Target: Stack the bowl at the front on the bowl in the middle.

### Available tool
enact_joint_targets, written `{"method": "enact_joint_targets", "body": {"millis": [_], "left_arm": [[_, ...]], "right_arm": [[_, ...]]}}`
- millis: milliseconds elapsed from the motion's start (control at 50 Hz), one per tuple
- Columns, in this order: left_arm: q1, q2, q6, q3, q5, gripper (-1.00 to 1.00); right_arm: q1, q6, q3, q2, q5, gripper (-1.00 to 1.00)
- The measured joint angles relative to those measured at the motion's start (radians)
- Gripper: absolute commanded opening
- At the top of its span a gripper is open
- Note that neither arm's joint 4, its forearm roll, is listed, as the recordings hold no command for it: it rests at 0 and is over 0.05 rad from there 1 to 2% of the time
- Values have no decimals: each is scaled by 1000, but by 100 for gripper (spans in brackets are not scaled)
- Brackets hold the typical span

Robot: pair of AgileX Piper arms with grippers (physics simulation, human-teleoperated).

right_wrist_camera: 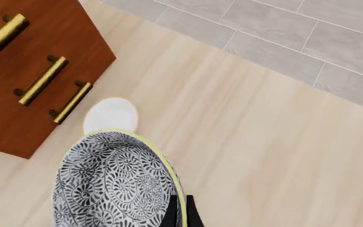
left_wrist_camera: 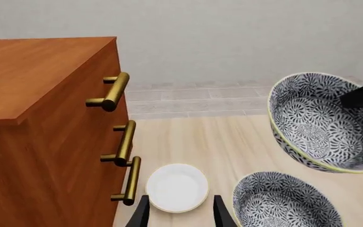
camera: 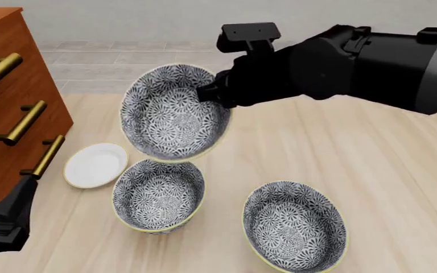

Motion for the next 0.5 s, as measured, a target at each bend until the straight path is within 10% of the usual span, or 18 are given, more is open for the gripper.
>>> {"method": "enact_joint_targets", "body": {"millis": [500], "left_arm": [[1,15,2,0,-15,100]], "right_arm": [[110,39,55,-19,-35,-100]]}}
